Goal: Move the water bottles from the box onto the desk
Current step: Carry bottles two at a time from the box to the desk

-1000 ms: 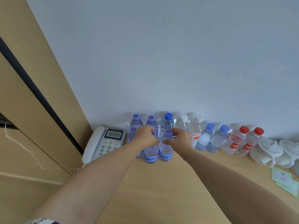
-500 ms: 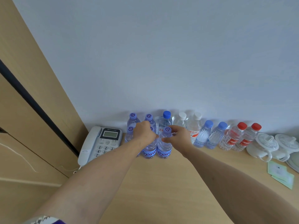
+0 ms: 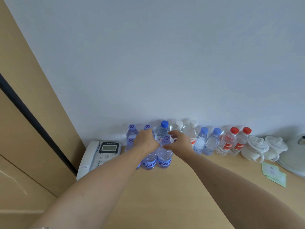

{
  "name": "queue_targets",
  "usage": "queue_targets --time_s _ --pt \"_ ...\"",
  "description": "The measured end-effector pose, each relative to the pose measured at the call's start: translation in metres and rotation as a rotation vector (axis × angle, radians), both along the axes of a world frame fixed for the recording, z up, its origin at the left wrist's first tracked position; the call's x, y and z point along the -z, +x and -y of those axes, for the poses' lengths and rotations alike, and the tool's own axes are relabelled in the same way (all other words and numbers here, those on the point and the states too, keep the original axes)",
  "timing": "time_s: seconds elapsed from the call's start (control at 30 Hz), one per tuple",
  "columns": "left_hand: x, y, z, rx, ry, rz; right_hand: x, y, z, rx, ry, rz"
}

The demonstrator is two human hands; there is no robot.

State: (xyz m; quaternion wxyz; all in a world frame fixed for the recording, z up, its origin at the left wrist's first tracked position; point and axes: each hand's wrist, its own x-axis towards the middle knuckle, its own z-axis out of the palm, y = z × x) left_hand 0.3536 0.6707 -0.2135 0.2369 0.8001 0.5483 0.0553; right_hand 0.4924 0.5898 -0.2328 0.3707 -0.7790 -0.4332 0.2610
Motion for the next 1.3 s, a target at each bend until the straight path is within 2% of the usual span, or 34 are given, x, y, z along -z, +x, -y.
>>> queue_targets --time_s 0.1,0.3,0.53,0.87,1.1,1.3 --pt "-0.02 0.005 -0.003 0.059 0.126 0.03 -0.012 0.001 0.01 0.036 0.008 0.04" --pt "-0.034 0.035 0.019 0.236 0.2 0.12 -0.029 0.012 0.051 0.173 -0.004 0.149" --pt "-0.028 0.098 0.09 0.578 0.268 0.156 -0.037 0.045 0.148 0.461 -0.131 0.273" --pt "-0.04 0.175 0.241 0.966 0.29 0.124 -0.036 0.081 0.321 0.708 -0.307 0.358" --pt "-0.035 0.225 0.372 1.092 0.261 0.099 -0.03 0.11 0.449 0.803 -0.351 0.363" --pt "-0.023 0.272 0.496 1.173 0.238 0.06 -0.017 0.133 0.578 0.926 -0.402 0.295"
